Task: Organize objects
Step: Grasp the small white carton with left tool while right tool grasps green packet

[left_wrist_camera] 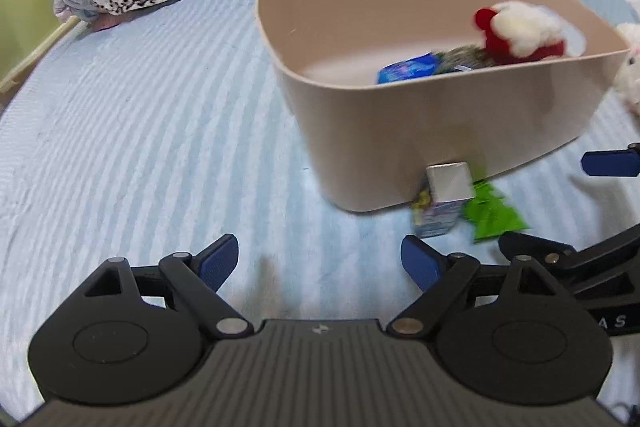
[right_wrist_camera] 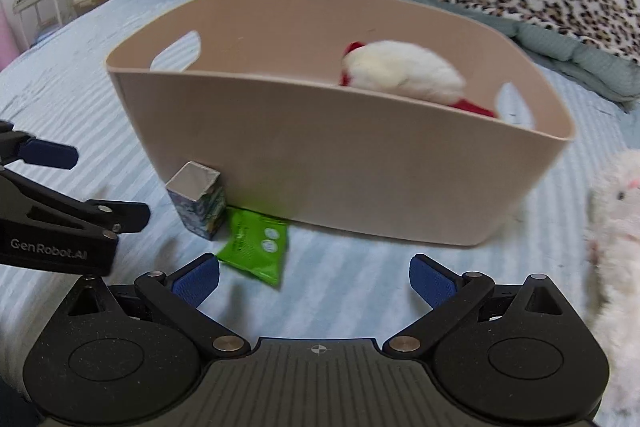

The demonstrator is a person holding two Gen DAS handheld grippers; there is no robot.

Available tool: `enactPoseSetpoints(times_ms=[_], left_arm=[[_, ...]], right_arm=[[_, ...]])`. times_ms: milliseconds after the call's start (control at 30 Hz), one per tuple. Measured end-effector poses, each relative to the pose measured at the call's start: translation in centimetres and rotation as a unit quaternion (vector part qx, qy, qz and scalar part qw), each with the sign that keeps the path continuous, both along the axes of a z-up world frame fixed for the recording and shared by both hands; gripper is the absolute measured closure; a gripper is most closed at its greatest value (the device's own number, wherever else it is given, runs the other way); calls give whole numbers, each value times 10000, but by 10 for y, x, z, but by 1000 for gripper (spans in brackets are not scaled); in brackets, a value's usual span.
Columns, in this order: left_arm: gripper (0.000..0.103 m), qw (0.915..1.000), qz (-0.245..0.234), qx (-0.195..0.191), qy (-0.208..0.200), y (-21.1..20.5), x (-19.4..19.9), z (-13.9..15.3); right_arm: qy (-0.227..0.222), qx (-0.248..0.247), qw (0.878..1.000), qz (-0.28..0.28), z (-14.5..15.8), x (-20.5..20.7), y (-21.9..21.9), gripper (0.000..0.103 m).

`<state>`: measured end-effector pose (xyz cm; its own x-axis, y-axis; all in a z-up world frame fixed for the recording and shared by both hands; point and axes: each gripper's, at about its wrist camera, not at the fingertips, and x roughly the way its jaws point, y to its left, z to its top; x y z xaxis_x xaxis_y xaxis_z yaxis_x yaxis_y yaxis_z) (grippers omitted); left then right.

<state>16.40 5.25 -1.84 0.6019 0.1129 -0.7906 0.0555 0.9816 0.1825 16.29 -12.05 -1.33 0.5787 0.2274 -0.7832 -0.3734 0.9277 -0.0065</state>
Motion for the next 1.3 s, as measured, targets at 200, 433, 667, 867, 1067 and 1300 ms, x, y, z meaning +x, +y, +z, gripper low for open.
enactPoseSetpoints(times_ms=[200,433,667,867,1067,1300], left_arm=[[14,9998,98,-128,109,9,7,-6],[14,9996,11,-235,155,6,7,-10],[14,9978,-472,-457,63,-15,1,-10],[15,9977,-559,-378,115,-30,11,-22],[28,9968,-238,-754,114,-17,21,-28],[44,9966,-257,-785,-51,-16,17,-29]], right_arm=[[33,-107,9999,51,-16,8,12,2],[4,-226,9988,-434,-23,16,-4,5],[48,-384,9976,-581,-22,16,-34,6],[57,-184,9991,-372,-21,17,-37,10],[4,-78,9999,-92,-29,19,-26,11],[-56,-15,9999,150,-35,20,-10,25]])
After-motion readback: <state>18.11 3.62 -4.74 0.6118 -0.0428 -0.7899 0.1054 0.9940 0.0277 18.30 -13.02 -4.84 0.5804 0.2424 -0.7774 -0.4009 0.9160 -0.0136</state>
